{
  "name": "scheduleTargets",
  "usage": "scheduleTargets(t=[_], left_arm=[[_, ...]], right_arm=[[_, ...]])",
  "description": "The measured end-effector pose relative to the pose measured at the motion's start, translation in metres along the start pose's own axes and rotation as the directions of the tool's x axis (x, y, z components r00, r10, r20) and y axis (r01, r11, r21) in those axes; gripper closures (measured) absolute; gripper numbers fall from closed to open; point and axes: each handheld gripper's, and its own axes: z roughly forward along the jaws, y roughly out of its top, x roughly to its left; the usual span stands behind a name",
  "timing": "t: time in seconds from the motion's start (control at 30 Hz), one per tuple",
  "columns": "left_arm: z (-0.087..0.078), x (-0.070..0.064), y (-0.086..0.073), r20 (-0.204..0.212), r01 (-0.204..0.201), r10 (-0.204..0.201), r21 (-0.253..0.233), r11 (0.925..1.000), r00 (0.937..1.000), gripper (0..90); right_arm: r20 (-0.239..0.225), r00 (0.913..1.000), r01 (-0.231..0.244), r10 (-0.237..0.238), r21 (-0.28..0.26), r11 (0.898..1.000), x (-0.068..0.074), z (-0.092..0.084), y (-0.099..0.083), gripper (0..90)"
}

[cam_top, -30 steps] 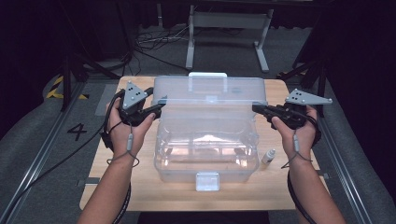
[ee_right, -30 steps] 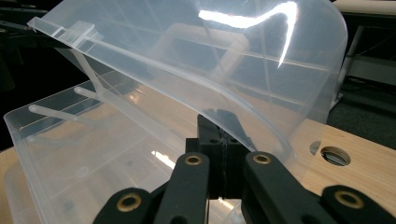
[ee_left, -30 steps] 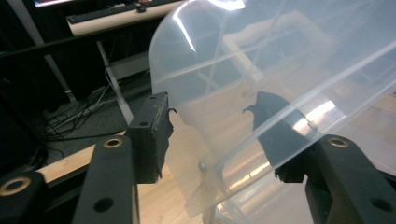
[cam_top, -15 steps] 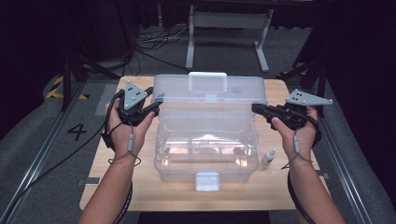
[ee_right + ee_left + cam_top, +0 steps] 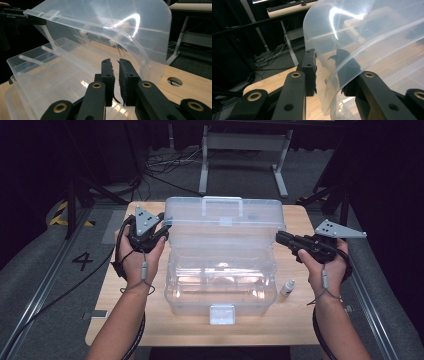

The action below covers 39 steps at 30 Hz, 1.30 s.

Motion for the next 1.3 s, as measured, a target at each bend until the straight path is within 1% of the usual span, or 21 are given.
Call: scheduleTargets(t=[0.1, 0.2, 0.4, 0.5, 0.6, 0.63, 0.83, 0.87, 1.0, 1.07, 1.13, 1.23, 1.3], left_arm=[[0.001, 0.001, 0.001, 0.0, 0.001, -0.001, 0.012, 0.9999, 1.0, 71.5], [0.003, 0.003, 0.002, 0.003, 0.002, -0.002, 0.02, 0.9998, 1.0, 72.2], [0.006, 0.006, 0.004, 0.01, 0.015, -0.016, 0.028, 0.9995, 0.9998, 72.6], [0.009, 0.008, 0.007, 0.011, 0.035, -0.036, 0.037, 0.9987, 0.9993, 72.9], [0.011, 0.008, 0.008, 0.011, 0.04, -0.041, 0.039, 0.9984, 0.9991, 73.1], [0.012, 0.009, 0.008, 0.009, 0.05, -0.051, 0.036, 0.9981, 0.9987, 73.3], [0.014, 0.01, 0.009, 0.009, 0.068, -0.069, 0.032, 0.9971, 0.9976, 73.6], [0.015, 0.01, 0.009, 0.01, 0.068, -0.068, 0.037, 0.997, 0.9976, 73.6], [0.018, 0.01, 0.012, 0.001, 0.069, -0.069, 0.039, 0.9969, 0.9976, 73.6], [0.019, 0.01, 0.012, -0.009, 0.066, -0.066, 0.027, 0.9974, 0.9978, 73.6], [0.021, 0.01, 0.014, -0.008, 0.07, -0.07, 0.011, 0.9975, 0.9975, 72.3], [0.024, 0.01, 0.017, -0.017, 0.067, -0.066, 0.008, 0.9978, 0.9976, 70.7], [0.029, 0.01, 0.021, -0.037, 0.049, -0.048, 0.011, 0.9988, 0.9982, 71.1]], right_arm=[[0.01, 0.9999, -0.004, 0.004, -0.006, 1.0, -0.002, -0.006, -0.001, 82.0], [0.027, 0.9996, 0.003, -0.003, -0.009, 1.0, -0.003, -0.01, -0.001, 81.0], [0.039, 0.9992, 0.005, -0.005, -0.002, 1.0, -0.004, -0.014, -0.003, 80.0], [0.045, 0.999, 0.005, -0.005, 0.006, 1.0, -0.005, -0.015, -0.006, 79.8], [0.051, 0.9987, 0.002, -0.003, 0.009, 1.0, -0.006, -0.015, -0.009, 79.9], [0.052, 0.9986, -0.004, 0.003, 0.015, 1.0, -0.007, -0.016, -0.011, 79.7], [0.064, 0.9979, -0.016, 0.014, 0.024, 1.0, -0.01, -0.02, -0.019, 79.5], [0.067, 0.9975, -0.026, 0.024, 0.025, 0.999, -0.011, -0.022, -0.023, 79.5], [0.077, 0.9964, -0.038, 0.036, 0.026, 0.999, -0.014, -0.025, -0.028, 79.5], [0.082, 0.9958, -0.043, 0.041, 0.024, 0.999, -0.016, -0.028, -0.03, 79.3], [0.088, 0.995, -0.049, 0.046, 0.024, 0.999, -0.017, -0.03, -0.032, 79.3], [0.093, 0.994, -0.059, 0.057, 0.023, 0.998, -0.019, -0.033, -0.035, 79.1], [0.098, 0.9935, -0.061, 0.058, 0.022, 0.998, -0.02, -0.036, -0.036, 78.9]])
